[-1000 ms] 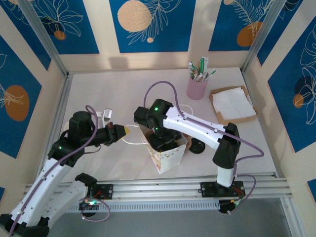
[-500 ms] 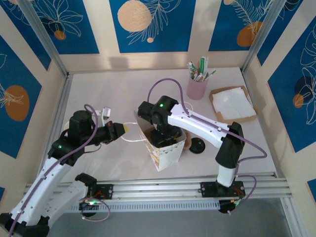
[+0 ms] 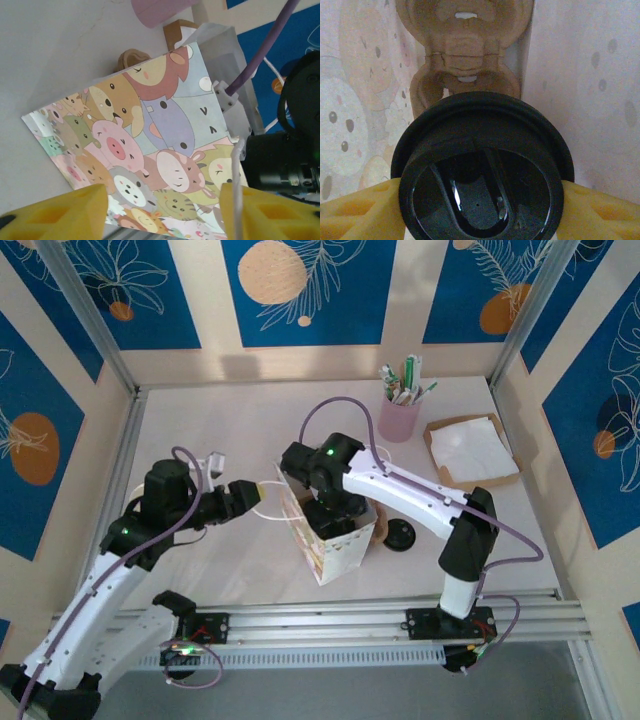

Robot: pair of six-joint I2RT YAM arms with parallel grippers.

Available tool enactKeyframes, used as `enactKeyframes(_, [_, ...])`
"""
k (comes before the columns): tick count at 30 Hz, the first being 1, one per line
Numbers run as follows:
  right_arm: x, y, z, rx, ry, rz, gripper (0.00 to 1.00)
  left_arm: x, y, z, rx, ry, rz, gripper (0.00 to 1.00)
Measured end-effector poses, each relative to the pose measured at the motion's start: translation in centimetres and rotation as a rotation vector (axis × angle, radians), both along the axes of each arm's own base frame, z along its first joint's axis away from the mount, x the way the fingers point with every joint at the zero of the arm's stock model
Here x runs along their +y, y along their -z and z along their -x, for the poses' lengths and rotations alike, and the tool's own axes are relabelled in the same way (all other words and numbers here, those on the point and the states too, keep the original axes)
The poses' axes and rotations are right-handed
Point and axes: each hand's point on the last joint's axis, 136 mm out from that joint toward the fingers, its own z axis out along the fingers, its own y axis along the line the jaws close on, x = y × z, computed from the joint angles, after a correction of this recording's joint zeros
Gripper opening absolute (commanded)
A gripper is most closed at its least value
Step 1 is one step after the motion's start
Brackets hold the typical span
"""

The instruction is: Pack the takeout coffee

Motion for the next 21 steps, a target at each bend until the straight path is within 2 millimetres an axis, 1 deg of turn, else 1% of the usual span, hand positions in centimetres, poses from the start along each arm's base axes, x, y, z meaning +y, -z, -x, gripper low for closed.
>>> enactKeyframes(4, [0.0,-0.4,0.0,-0.014,-0.002,-0.017,0.68,0.4,-0.9,0.1,-0.031,-0.008,-0.013,0.91])
enactKeyframes(7, [-0.1,-0.6,0.0,-0.023,-0.002,-0.022,0.68,0.7,-2.0,0.2,-0.063,-0.017,-0.026,0.99])
enactKeyframes(11, [-0.2,-0.5,0.0,-0.029,-0.008,-0.023,0.68,1.1,-3.2,0.2,-0.101,-0.026,-0.044,1.00])
enactKeyframes(17, [-0.1,-0.3,0.1,-0.036,-0.014,-0.024,0.68,1.9,-3.3,0.0,-0.099,-0.053,-0.074,1.00])
enactKeyframes(21, [-0.1,-0.3,0.1,-0.044,-0.017,-0.033,0.68,2.8,-3.9,-0.1,-0.107,-0.080,-0.092,1.00])
